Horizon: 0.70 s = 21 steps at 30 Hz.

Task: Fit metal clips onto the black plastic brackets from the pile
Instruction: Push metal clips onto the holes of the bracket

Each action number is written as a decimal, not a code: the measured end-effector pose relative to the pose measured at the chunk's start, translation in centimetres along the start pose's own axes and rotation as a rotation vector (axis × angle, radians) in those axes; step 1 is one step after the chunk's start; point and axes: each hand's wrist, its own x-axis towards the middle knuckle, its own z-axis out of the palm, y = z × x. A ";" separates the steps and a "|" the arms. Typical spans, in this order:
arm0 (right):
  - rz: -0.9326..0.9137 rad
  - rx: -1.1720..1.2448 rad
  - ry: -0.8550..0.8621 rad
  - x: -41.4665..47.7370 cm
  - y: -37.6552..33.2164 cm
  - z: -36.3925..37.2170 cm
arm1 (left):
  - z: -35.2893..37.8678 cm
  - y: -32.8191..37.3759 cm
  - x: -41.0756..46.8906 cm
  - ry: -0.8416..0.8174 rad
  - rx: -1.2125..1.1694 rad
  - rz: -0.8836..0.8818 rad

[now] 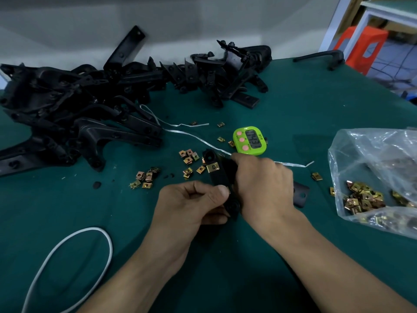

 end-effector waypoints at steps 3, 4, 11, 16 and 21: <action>0.016 0.095 -0.087 -0.1 -0.6 -0.2 | 0.2 0.4 0.2 0.008 -0.015 -0.025; 0.021 0.128 -0.119 -0.2 -0.7 -0.2 | 0.2 0.5 0.3 0.041 -0.047 -0.049; 0.091 0.179 -0.097 0.2 0.3 -0.2 | 0.0 0.2 0.8 0.142 -0.081 -0.010; 0.111 0.132 -0.065 0.5 0.8 -1.3 | 0.8 0.9 1.0 0.130 0.095 0.243; 0.164 0.406 -0.253 0.1 1.6 -3.6 | 3.3 3.5 1.4 0.172 0.495 0.396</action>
